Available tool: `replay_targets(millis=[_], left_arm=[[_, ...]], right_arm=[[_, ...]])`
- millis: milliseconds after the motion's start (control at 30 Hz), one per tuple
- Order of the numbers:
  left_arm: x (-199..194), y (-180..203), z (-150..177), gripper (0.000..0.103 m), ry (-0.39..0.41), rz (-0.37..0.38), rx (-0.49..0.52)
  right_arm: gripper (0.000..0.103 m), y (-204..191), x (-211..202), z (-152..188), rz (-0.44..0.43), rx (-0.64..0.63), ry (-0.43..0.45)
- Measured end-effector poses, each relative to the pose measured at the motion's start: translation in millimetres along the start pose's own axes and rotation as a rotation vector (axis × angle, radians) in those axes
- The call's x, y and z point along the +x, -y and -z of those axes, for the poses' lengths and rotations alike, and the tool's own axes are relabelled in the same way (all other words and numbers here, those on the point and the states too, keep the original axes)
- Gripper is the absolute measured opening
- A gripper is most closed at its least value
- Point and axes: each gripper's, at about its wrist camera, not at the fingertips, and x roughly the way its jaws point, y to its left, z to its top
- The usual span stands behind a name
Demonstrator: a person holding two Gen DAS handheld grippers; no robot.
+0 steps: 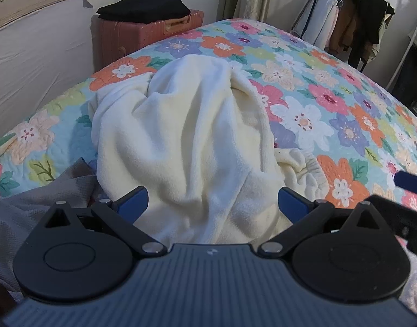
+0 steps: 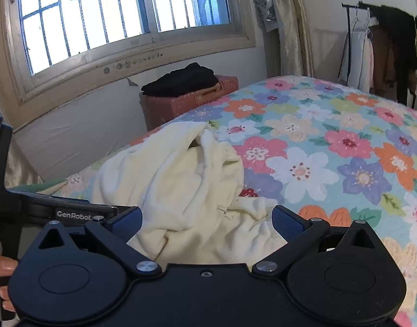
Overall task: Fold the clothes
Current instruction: 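Approach the cream fleece jacket with both tools open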
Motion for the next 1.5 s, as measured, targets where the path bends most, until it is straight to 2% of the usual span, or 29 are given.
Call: replay_targets(millis=[133,367,500,667,1000,1500], left_arm=[[-1,1,1,0.103,0.014,0.013,0.0],[-5,-1,7,0.103,0.049,0.036,0.001],[-5,1,-1,0.103,0.045,0.043,0.003],[-6,-3,-4,0.103,0.069,0.002,0.008],[-2,-7,-7,0.103,0.063,0.038,-0.009],[6,-15,-9,0.103,0.05,0.031,-0.027]], right_arm=[[0.103,-3,3,-2,0.009,-0.015,-0.009],[0.103,3,-2,-2,-0.048,0.076,0.014],[0.103,1,-3,-2,-0.052,0.082,0.02],[0.103,6,-1,4,-0.073,0.117,0.012],[0.103,7,8,7,-0.093,0.147,-0.001],[0.103,13,18,10,-0.082,0.171,-0.012]])
